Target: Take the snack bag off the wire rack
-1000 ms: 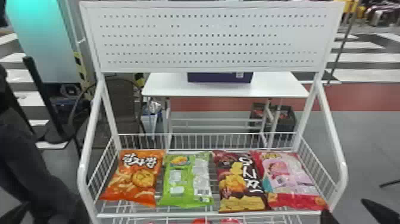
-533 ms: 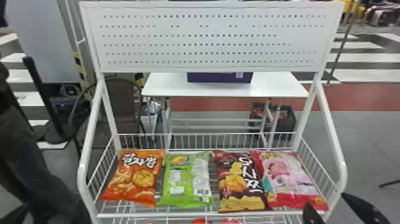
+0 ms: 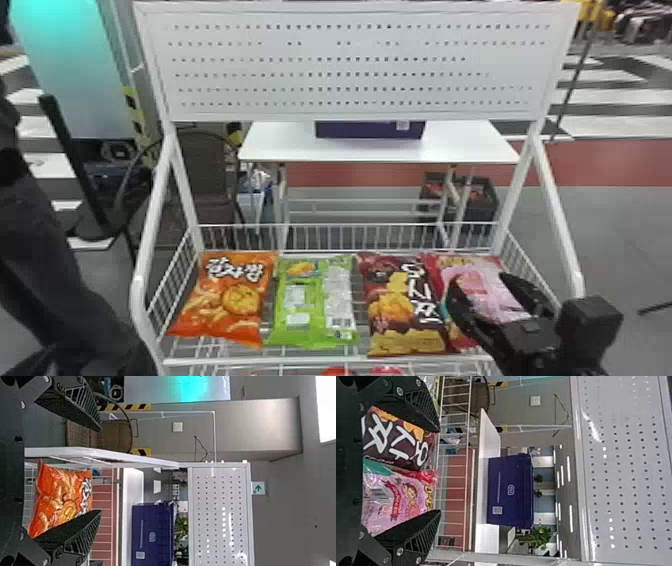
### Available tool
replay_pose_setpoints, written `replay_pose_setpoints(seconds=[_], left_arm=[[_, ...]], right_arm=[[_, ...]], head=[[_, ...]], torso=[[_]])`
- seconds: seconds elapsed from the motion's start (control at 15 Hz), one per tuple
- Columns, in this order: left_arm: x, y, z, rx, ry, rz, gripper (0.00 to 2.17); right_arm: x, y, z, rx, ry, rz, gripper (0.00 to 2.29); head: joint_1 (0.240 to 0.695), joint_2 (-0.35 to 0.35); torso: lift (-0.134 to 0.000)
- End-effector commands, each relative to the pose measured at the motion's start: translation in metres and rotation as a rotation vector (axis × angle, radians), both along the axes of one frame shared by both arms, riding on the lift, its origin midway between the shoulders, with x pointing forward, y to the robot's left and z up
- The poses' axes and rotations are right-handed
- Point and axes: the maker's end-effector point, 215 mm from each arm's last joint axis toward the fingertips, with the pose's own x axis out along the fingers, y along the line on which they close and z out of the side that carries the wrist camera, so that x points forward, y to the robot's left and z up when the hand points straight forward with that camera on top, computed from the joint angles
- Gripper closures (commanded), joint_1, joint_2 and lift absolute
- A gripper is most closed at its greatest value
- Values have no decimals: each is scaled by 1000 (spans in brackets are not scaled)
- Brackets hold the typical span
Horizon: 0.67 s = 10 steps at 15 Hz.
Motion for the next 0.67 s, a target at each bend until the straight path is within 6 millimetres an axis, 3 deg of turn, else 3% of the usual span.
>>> replay_pose_setpoints(seconds=[0.0, 0.2, 0.6], left_arm=[[0, 1, 0, 2, 1, 3, 164], [0, 1, -3, 2, 6, 1, 164], [2, 2, -6, 3, 10, 3, 164]], right_arm=[[27, -4, -18, -25, 21, -24, 188], [39, -17, -42, -43, 60, -60, 188], [39, -55, -79, -71, 132, -120, 188]], head=[[499, 0], [499, 0], [499, 0]], torso=[[0], [0], [0]])
